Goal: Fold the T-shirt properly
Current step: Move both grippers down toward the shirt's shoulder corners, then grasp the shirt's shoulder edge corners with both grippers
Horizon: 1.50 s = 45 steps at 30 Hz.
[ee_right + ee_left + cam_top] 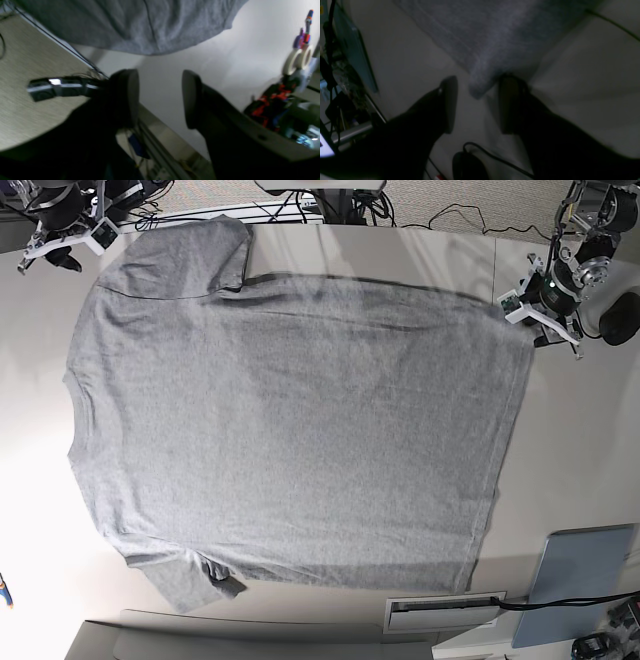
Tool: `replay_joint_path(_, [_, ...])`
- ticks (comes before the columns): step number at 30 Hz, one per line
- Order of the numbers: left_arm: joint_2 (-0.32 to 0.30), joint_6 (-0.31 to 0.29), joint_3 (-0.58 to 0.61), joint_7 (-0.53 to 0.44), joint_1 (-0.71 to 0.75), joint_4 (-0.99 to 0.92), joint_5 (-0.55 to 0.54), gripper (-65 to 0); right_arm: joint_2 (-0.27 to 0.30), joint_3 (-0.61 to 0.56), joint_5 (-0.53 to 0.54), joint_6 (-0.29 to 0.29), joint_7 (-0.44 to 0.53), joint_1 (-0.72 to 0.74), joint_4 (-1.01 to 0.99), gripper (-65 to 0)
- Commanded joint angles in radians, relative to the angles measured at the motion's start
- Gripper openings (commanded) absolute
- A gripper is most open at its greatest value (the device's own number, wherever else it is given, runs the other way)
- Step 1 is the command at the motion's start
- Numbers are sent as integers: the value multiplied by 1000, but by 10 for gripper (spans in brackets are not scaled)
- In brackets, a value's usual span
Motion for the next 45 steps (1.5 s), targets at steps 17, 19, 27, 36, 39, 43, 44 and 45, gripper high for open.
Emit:
replay_joint_path(17, [84, -127, 11, -17, 16, -13, -18, -650, 90, 9, -180, 89, 177, -11, -9, -371])
replay_joint_path(19, [92, -127, 11, -17, 16, -13, -18, -650, 125, -3, -180, 89, 198, -11, -31, -371])
replay_joint_path(27, [94, -127, 11, -16, 16, -13, -18, -650, 178, -186, -303, 53, 190, 59, -148, -372])
replay_joint_path(36, [94, -127, 11, -16, 16, -13, -18, -650, 179, -290, -308, 47, 164, 170, -240, -372])
replay_joint_path(39, [94, -127, 11, -17, 16, -13, -18, -650, 180, -294, -307, 47, 169, 182, -253, -372])
replay_joint_path(43, [94, -127, 11, -17, 16, -13, -18, -650, 180, -297, -308, 47, 186, 196, -287, -372])
replay_joint_path(44, [94, -127, 11, -17, 16, -13, -18, -650, 180, -300, -307, 47, 187, 201, -296, -372])
replay_joint_path(45, [94, -127, 11, -17, 16, -13, -18, -650, 180, -306, -308, 47, 187, 209, -304, -372])
